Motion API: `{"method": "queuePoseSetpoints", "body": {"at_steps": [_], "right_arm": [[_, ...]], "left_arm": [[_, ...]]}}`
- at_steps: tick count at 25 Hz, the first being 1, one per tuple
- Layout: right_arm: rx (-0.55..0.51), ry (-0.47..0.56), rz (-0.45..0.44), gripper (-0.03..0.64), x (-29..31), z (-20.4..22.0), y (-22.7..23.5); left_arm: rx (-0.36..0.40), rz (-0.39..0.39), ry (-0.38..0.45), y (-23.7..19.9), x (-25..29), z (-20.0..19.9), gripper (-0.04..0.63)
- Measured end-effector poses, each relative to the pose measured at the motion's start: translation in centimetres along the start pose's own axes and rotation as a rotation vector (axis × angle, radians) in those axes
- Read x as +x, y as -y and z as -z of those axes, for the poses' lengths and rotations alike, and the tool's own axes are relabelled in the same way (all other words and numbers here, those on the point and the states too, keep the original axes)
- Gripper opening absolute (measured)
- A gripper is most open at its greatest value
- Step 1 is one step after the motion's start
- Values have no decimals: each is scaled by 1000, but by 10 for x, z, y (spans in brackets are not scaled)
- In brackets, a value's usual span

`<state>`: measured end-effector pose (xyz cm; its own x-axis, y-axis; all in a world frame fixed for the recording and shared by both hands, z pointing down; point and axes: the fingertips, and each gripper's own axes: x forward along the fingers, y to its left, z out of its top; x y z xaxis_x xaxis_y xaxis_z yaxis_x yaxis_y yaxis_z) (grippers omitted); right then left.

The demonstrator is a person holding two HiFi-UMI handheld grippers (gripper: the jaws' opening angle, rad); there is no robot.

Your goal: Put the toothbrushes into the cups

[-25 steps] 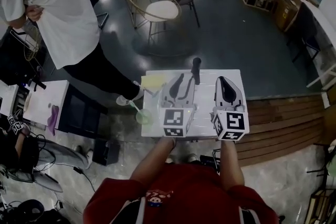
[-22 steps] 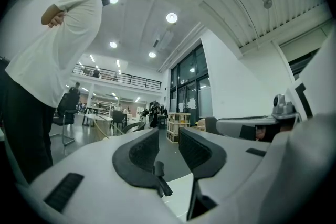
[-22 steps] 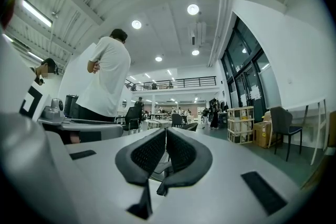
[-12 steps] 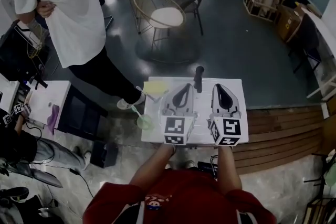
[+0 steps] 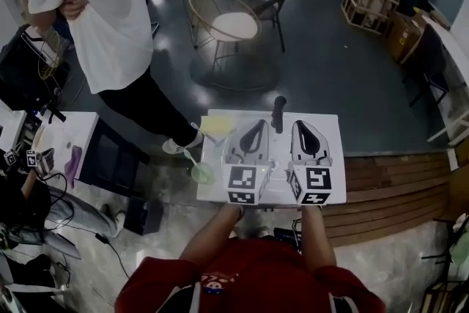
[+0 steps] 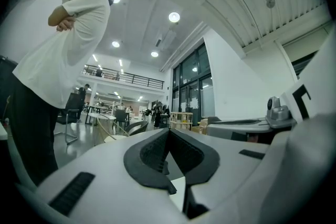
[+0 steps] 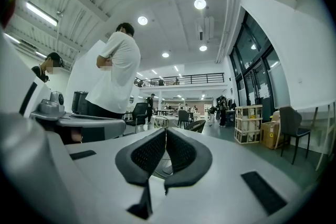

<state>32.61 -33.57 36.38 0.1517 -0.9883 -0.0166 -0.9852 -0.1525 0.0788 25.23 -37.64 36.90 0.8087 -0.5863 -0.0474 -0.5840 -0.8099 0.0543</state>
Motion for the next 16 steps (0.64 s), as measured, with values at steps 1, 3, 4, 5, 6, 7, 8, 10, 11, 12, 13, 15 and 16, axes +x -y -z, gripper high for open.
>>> {"method": "queuePoseSetpoints", "body": {"at_steps": [1,3,4,5,6,7,8,10,11,12,13,15,16], "right_arm": [[-1,0,-1,29,1,0,0],[-4,0,-4,29,3,1,0],[-5,1,-6,29,4,1,0],[-5,1,-8,29,5,0,0],[-6,2,-10,29,5,-1,-1],[-8,2,-13,29,6,-1,-1],[-8,3,-15,29,6,-2,-2],[-12,2,-21,29,8,-2,-2],[-14,1,-24,29,8,-3,-3],[-15,0,-26,29,9,-3,-3],[-15,-1,-27,29,8,-3,-4],[-15,-3,-29,29,8,-2,-4],[-15,-3,-29,29,8,-2,-4]], "left_arm": [[0,0,1,-1,0,0,29],[-2,0,2,-1,2,0,29],[-2,-1,3,-2,2,0,29],[-3,-4,3,-3,2,0,29],[-3,-6,3,-4,2,-1,29],[-3,-9,3,-4,2,-1,29],[-2,-11,3,-5,2,-2,29],[-4,-13,2,-7,2,-2,29],[-8,-15,0,-8,2,-1,29],[-11,-17,-2,-8,2,0,29],[-13,-18,-3,-9,2,0,29],[-11,-20,-2,-9,1,0,29],[-10,-21,-1,-9,1,-1,29]]}}
